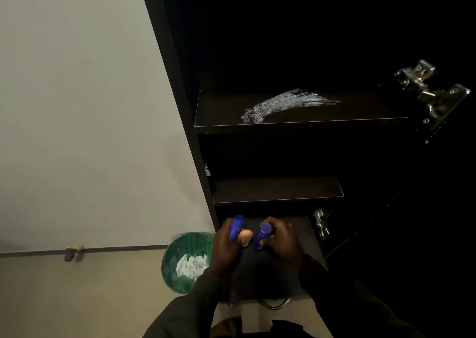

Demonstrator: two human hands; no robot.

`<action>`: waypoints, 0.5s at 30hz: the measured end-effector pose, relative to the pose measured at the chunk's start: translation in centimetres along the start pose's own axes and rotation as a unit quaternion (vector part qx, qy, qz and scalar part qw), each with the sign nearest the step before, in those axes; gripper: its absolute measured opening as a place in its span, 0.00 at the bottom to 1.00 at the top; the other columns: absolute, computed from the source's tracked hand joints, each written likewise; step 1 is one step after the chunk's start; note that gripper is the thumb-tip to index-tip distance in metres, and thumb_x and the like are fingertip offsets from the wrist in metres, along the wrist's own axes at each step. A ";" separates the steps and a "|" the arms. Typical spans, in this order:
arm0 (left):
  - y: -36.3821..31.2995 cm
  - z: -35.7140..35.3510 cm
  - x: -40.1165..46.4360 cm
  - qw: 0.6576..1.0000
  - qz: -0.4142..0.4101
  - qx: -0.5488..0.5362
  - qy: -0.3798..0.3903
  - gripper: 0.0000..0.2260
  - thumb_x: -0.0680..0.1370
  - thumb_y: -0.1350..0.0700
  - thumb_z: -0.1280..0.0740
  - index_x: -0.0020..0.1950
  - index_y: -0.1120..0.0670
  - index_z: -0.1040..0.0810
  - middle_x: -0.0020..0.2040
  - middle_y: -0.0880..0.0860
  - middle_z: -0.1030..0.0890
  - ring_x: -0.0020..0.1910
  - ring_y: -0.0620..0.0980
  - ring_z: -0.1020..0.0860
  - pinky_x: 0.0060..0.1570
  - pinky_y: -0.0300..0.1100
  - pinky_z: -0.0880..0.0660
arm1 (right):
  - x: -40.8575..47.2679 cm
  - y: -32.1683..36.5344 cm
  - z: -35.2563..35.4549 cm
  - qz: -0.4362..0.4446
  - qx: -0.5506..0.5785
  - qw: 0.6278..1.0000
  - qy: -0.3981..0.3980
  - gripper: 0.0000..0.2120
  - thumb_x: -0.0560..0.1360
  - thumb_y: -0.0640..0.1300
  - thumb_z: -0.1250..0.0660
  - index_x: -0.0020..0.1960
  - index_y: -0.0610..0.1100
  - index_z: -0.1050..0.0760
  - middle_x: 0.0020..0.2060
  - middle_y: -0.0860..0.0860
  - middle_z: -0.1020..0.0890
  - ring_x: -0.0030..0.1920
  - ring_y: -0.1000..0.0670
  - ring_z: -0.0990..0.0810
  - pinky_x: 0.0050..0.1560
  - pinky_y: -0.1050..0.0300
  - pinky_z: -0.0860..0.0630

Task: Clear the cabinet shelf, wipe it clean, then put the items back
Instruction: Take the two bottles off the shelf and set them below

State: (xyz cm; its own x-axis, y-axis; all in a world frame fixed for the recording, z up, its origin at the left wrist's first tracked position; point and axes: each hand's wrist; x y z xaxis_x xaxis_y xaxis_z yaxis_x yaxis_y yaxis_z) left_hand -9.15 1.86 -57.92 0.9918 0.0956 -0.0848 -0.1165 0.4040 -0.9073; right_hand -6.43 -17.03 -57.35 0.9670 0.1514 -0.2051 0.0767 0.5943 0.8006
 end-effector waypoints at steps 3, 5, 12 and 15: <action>1.4 -0.6 0.6 1.000 -0.006 0.003 0.005 0.10 0.70 0.56 0.23 0.45 0.48 0.23 0.40 0.46 0.18 0.39 0.40 0.20 0.38 0.34 0.25 | 0.5 -1.3 -1.0 0.012 -0.045 0.999 -0.002 0.11 0.62 0.39 0.25 0.43 0.46 0.22 0.39 0.53 0.17 0.42 0.55 0.18 0.45 0.53 0.21; 2.1 -1.0 0.8 1.000 -0.013 0.005 0.016 0.10 0.70 0.54 0.23 0.47 0.48 0.22 0.41 0.46 0.18 0.40 0.40 0.20 0.39 0.32 0.25 | 0.6 -1.8 -1.6 0.024 -0.051 0.998 -0.008 0.09 0.63 0.39 0.26 0.41 0.43 0.22 0.38 0.51 0.17 0.41 0.52 0.19 0.43 0.51 0.22; 3.1 -1.6 1.3 0.998 -0.028 0.040 0.027 0.11 0.71 0.58 0.24 0.45 0.46 0.25 0.40 0.44 0.21 0.41 0.36 0.22 0.38 0.25 0.30 | 1.2 -2.3 -2.5 0.045 -0.058 0.997 -0.013 0.03 0.68 0.41 0.29 0.39 0.46 0.23 0.36 0.52 0.18 0.37 0.55 0.20 0.39 0.59 0.24; 3.9 -1.7 1.7 0.998 -0.023 0.042 0.038 0.11 0.70 0.55 0.24 0.48 0.48 0.22 0.42 0.45 0.19 0.42 0.38 0.21 0.39 0.27 0.28 | 1.7 -2.9 -2.6 0.054 -0.082 0.995 -0.006 0.06 0.65 0.44 0.31 0.41 0.49 0.25 0.37 0.55 0.18 0.38 0.56 0.20 0.40 0.56 0.23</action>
State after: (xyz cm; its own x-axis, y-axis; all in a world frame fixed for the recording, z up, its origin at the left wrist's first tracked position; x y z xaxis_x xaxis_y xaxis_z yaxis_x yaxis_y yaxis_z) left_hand -7.84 2.07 -62.34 0.9969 0.0068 -0.0779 -0.0716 0.4809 -0.8738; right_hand -5.64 -16.45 -61.43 0.9702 0.2129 -0.1159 -0.0673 0.6958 0.7151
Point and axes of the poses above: each hand's wrist, its own x-axis towards the middle knuckle, its own z-axis out of the back of the hand, y = z × x
